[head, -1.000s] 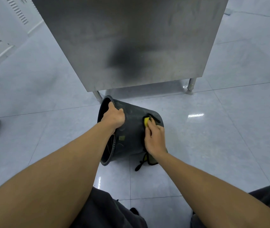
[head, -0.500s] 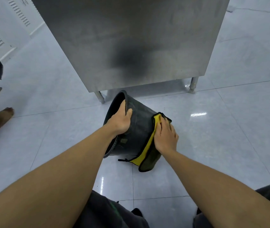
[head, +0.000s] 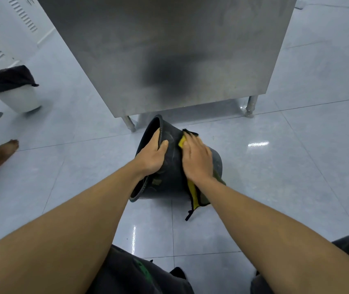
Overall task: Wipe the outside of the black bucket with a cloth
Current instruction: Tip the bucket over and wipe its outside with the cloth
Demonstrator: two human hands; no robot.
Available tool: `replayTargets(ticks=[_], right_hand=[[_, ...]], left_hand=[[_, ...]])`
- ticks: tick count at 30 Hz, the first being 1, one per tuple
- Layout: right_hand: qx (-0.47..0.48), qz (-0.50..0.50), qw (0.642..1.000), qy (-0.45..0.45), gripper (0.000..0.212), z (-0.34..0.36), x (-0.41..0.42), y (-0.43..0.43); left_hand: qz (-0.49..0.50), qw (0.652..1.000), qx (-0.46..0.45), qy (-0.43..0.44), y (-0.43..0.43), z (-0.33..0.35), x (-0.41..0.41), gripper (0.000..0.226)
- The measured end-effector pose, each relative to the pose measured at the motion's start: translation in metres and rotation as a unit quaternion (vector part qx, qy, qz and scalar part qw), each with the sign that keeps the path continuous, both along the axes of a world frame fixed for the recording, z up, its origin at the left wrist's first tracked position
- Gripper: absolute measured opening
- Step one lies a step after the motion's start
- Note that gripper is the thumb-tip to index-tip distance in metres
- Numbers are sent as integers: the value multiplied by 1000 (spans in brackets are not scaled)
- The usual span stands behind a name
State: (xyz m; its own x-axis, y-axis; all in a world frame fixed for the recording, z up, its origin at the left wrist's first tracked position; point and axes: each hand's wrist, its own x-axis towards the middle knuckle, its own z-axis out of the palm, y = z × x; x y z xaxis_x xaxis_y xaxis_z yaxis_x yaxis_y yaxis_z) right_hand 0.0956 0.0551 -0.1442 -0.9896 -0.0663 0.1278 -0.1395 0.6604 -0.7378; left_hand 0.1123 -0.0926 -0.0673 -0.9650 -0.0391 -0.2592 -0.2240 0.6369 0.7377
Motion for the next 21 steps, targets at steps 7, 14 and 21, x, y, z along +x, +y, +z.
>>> replayTargets(ticks=[7, 14, 21], right_hand=[[-15, -90, 991, -96, 52, -36, 16, 29], [-28, 143, 986, 84, 49, 10, 54, -28], [14, 1, 999, -52, 53, -41, 48, 26]], left_hand=[[65, 998, 9, 10, 4, -2, -6, 56], [185, 982, 18, 10, 0, -6, -16, 55], [326, 944, 27, -36, 4, -6, -20, 65]])
